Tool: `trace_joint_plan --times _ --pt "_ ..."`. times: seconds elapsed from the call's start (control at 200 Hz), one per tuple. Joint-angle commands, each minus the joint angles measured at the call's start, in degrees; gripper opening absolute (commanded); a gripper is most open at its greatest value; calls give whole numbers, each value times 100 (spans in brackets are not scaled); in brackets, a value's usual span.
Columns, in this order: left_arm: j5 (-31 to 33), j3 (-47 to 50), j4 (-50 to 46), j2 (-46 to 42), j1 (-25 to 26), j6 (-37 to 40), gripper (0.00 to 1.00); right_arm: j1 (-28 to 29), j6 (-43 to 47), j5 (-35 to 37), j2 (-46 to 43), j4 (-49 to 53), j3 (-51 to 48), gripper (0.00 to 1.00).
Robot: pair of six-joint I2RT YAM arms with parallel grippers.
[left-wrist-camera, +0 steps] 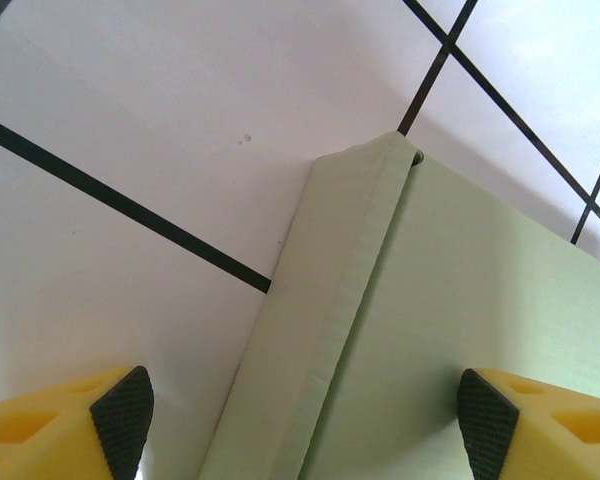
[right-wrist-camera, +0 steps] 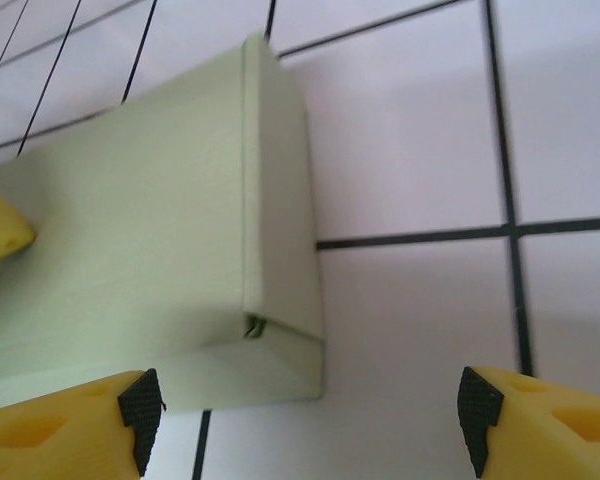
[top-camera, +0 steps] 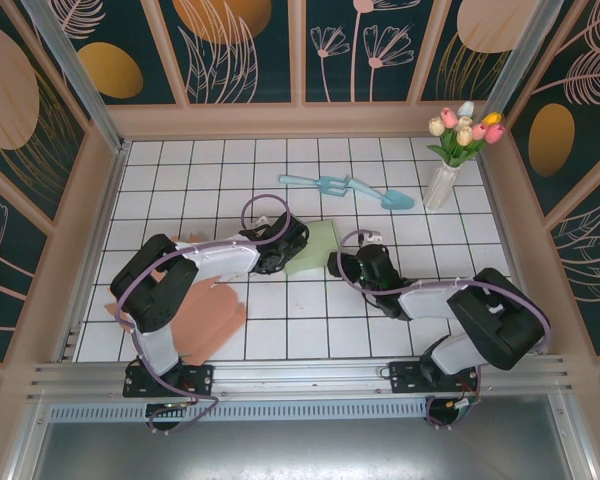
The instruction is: Fold the paper box
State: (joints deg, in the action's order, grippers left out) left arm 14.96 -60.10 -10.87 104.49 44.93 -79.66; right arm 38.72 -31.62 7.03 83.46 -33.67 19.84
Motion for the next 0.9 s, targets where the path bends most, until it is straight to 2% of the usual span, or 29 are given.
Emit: trace_joint_plan --times 0.0,0.27,0.42,0.686,0.891 --pt "-90 207 -558 147 -55 140 81 -22 125 -803 293 -671 3 80" --pt "-94 246 -543 151 -55 143 81 -15 452 -971 921 -1378 86 79" --pt "-116 220 -558 203 -55 136 81 3 219 -1198 989 -1537 89 79" --pt "-34 125 -649 315 -60 82 81 73 -436 -1636 174 -1698 -233 78" --pt "-36 103 -653 404 -57 52 81 249 -392 -1395 -729 -1041 -214 78"
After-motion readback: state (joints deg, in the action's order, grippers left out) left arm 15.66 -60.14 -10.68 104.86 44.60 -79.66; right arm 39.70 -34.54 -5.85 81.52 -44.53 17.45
